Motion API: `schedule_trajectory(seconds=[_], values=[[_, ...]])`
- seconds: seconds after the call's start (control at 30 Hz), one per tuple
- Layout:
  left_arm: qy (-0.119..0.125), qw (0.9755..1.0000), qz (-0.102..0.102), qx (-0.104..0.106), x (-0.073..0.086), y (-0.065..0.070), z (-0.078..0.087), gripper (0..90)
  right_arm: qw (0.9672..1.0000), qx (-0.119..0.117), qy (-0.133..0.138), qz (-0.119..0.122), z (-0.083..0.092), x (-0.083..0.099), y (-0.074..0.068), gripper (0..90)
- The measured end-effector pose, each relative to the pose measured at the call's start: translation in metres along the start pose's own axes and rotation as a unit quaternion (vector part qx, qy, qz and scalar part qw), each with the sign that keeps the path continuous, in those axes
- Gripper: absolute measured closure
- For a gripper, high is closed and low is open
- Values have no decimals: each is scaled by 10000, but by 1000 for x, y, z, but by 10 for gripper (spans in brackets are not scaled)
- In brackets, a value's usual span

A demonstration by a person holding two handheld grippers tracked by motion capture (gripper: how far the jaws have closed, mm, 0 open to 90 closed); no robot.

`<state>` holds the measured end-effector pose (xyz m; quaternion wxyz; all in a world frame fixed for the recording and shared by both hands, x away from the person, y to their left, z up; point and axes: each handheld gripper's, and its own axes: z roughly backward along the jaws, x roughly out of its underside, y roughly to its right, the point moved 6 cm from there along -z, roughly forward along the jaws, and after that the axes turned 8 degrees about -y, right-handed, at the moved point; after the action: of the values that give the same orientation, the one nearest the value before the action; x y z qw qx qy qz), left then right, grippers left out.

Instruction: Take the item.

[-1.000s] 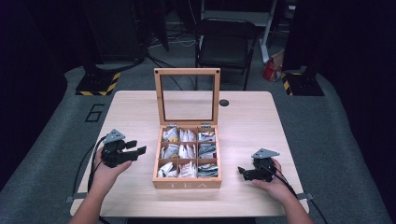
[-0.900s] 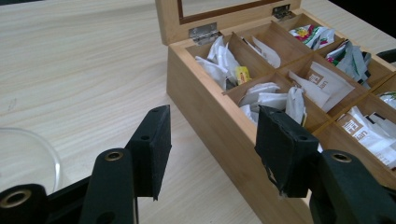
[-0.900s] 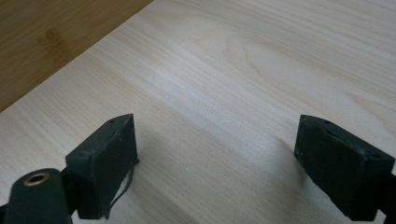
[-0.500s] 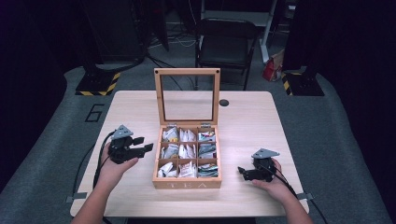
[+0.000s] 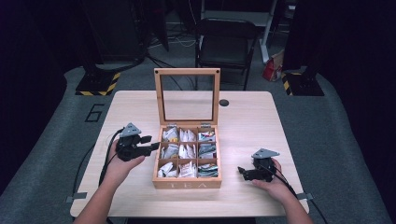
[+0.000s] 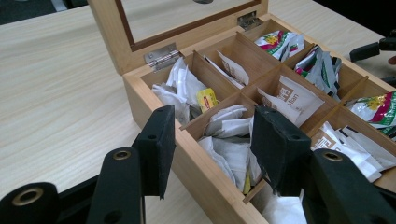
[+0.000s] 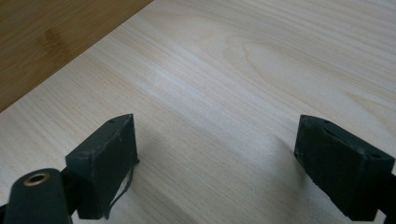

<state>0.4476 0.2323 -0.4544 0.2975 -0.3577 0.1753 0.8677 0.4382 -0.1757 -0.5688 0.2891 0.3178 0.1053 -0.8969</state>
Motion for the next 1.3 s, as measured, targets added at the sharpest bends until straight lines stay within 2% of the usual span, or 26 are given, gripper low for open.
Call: schedule_trajectory(seconds=[0.07,0.37,0.63,0.77,0.83,0.9,0.93,0.97,1.03,1.07,1.27,1.3], values=[[-44,10000,-78,-6,-1,2,-3,497,10000,-2,-1,2,0,0,0,125],[-134,9997,-151,152,-5,12,-20,551,10000,17,2,-2,0,0,0,125],[-172,9994,-61,287,-7,18,-31,564,10000,14,5,-12,0,0,0,125],[-185,9993,-71,315,-7,20,-33,595,10000,-2,4,-6,0,0,0,124],[-226,9993,-151,260,-6,20,-35,603,10000,12,0,2,0,0,0,125],[-267,9990,-139,320,-6,21,-36,615,10000,11,1,0,0,0,0,124],[-254,9991,-204,283,-6,21,-37,620,10000,12,0,0,0,0,0,125],[-282,9989,-160,342,-5,22,-38,627,10000,-3,3,-4,0,0,0,125],[-320,9987,-210,345,-5,22,-38,637,10000,-3,2,-1,0,0,0,124],[-294,9988,-162,343,-5,23,-40,646,10000,14,2,-2,0,0,0,125],[-329,9984,-230,401,-4,25,-42,711,10000,13,3,-1,0,0,0,125],[-351,9983,-144,453,-4,27,-42,717,10000,11,1,-1,0,0,0,125]])
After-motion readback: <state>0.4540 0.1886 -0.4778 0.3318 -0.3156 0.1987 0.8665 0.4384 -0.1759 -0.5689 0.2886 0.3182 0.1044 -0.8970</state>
